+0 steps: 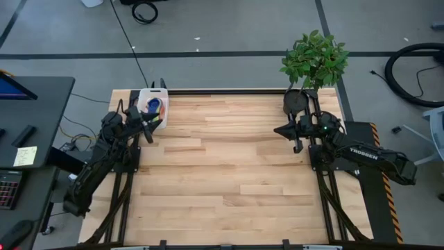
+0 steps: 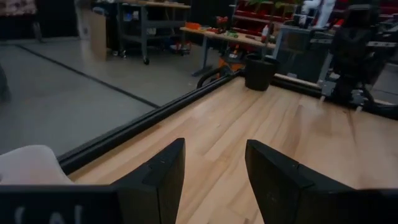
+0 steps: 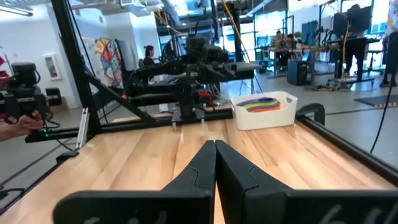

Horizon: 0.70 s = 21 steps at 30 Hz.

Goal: Nest measuring cups in basket
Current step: Return to Home Position

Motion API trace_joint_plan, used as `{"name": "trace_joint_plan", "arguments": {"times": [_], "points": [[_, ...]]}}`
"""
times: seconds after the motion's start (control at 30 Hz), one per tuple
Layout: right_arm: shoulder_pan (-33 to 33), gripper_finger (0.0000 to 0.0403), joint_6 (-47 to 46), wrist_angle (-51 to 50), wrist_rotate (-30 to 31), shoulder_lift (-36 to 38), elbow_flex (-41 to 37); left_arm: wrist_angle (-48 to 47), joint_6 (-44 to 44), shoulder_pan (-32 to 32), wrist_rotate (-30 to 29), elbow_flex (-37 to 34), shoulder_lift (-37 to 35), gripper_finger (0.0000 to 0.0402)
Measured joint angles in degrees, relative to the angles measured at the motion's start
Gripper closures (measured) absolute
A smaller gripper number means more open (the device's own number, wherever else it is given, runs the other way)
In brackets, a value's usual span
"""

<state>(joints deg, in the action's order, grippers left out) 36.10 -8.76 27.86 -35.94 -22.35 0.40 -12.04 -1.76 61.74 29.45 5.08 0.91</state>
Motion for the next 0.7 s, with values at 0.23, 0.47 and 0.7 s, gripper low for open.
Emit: {"name": "trace_joint_plan", "arguments": {"times": [0.23, 0.47, 0.7], "points": [[0.0, 0.0392, 2.8, -1.9, 0.3, 0.0, 0.0, 1.5, 1.4, -1.1, 0.4, -0.3, 0.0, 0.0228], [0.9, 0.0392, 1.3, 5.3, -2.7, 0.1, 0.0, 1.5, 1.0, -2.1, 1.9, -0.4, 0.0, 0.0228], [3.6, 0.0392, -0.7, 10.1, -10.2, 2.1, 0.0, 1.7, -0.6, -3.8, 4.3, -0.4, 0.0, 0.0228]]}}
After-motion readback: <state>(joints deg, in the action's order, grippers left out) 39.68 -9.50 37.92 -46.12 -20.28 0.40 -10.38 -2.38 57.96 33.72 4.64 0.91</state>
